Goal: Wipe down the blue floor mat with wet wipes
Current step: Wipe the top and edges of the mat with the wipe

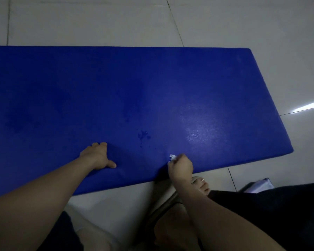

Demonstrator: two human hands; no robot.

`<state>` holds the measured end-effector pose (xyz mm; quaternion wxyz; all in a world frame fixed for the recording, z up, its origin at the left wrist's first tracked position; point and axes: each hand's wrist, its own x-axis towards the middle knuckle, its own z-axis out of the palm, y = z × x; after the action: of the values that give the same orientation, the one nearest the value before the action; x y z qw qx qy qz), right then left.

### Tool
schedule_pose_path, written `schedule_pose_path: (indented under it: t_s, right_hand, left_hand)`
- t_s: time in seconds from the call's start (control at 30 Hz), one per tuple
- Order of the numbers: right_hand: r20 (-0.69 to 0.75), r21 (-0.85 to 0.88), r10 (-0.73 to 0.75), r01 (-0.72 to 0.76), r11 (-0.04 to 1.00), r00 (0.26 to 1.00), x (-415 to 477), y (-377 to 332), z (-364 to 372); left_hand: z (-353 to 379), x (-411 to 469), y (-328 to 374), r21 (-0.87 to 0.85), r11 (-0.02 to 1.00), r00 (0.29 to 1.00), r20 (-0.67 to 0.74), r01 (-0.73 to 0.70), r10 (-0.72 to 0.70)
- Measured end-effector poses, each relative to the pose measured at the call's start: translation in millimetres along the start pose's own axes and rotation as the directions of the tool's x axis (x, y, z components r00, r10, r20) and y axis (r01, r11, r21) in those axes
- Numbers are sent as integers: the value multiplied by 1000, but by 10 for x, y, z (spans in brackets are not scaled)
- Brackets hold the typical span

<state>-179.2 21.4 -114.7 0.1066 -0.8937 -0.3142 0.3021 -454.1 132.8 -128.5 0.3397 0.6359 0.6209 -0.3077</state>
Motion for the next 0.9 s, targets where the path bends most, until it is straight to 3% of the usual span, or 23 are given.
schedule_pose_path:
  t_s: [0.2, 0.33, 0.4, 0.5, 0.57, 0.63, 0.73, 0.9]
  right_hand:
    - [204, 4, -254, 259, 966, 945, -453, -264, 490]
    - [276, -133, -327, 373, 918, 904, -296, -227, 311]
    - [195, -146, -254, 284, 948, 947, -96, -142, 119]
    - [2, -76, -24, 24, 997, 1000, 299, 90, -253]
    - [-83, 47, 181, -178, 983, 980, 501, 205, -504]
    - [-129, 147, 297, -278, 949, 946, 583, 240, -611]
    - [-180, 128, 268, -248, 960, 947, 520, 174, -490]
    - [-131, 105, 89, -76, 992, 987, 312, -88, -130]
  left_hand:
    - [-21, -25, 17, -4, 1000, 1000, 2, 2, -2]
    - [-31, -40, 11, -2, 1000, 1000, 16, 3, -3]
    - [-24, -47, 13, -5, 1000, 1000, 14, 8, -8]
    - [-36, -53, 26, -3, 1000, 1000, 11, 6, -6]
    - [-38, -55, 28, -2, 1000, 1000, 11, 6, -6]
    - [-33, -54, 25, 7, 1000, 1000, 7, 6, -6]
    - [-29, -62, 47, 10, 1000, 1000, 7, 4, -4]
    - [-35, -80, 60, 10, 1000, 1000, -5, 2, -2]
